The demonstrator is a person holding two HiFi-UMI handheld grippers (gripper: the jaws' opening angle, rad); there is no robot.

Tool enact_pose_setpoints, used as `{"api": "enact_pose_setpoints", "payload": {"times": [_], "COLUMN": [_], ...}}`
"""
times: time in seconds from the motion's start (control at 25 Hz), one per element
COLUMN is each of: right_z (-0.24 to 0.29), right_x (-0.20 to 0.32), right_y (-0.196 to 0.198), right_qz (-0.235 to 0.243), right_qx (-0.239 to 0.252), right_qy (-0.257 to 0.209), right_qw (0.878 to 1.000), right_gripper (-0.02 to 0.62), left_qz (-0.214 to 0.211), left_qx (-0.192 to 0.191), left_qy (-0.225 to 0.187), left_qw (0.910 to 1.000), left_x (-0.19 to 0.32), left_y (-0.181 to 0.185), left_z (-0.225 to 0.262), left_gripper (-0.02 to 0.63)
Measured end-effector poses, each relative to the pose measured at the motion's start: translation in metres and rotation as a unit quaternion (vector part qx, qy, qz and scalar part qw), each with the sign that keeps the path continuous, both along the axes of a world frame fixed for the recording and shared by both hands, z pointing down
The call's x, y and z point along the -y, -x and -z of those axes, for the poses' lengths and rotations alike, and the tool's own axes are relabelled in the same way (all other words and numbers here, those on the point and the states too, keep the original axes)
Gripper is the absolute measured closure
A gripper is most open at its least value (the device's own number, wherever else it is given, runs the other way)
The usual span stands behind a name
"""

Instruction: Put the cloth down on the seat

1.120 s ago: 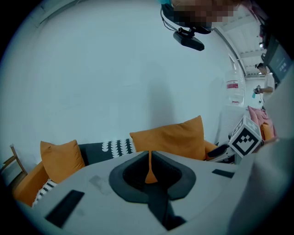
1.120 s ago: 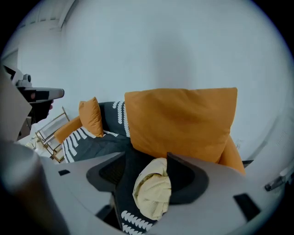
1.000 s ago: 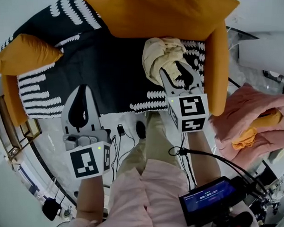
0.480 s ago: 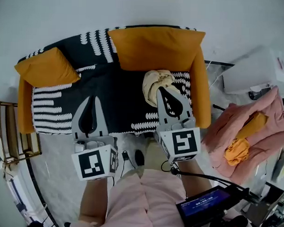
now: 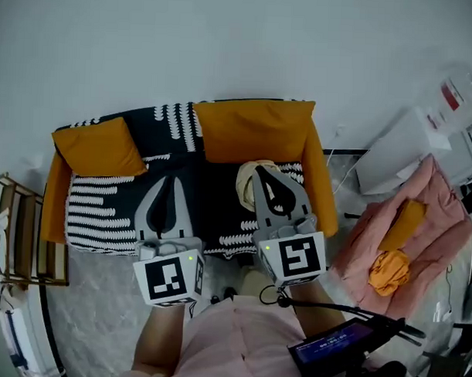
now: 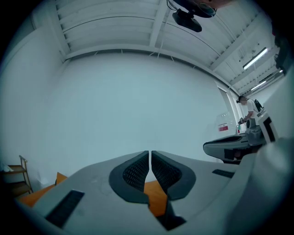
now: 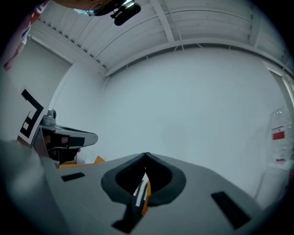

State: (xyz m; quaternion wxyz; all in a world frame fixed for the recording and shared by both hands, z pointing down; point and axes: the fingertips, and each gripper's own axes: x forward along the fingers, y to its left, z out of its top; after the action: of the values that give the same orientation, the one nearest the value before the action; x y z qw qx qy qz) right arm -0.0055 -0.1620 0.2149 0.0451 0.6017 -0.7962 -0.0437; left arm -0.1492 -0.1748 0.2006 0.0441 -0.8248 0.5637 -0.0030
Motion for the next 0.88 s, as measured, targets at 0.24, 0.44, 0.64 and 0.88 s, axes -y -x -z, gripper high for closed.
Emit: {"api": "enact_pose_setpoints", "payload": {"times": [0.24,0.44,0.64,0.88], "right_z": [0.019,0.028,0.031,0.031], "right_x": [-0.025,-0.033,-0.033,-0.033], "right_y": [0.006,0.008,0.009,0.006], "right_qz": [0.005,0.008,0.011,0.008], "right_qx": [-0.003,0.005,0.005,0.004], "right_qy": [-0.025,-0.032,-0.037,-0.038], "right_qw": [1.000,0.999,0.999,0.999], "right_gripper": [0.595,0.595,0.595,0.595], "left_qz": [-0.004,-0.005,-0.005,-0.007], "left_qx": [0.001,0.004,0.002,0.001], "left_qy": [-0.028,-0.034,-0.040,-0.042], "left_qw": [0.9996,0.9994,0.9992,0.9991], "left_x": [-0.028,-0.036,-0.035,-0.036], "left_y": [-0.002,-0.002,-0.003,-0.005], "left_z": [0.022,0.027,0.030,0.030], "left_gripper": [0.580,0.580,0.580,0.580]}}
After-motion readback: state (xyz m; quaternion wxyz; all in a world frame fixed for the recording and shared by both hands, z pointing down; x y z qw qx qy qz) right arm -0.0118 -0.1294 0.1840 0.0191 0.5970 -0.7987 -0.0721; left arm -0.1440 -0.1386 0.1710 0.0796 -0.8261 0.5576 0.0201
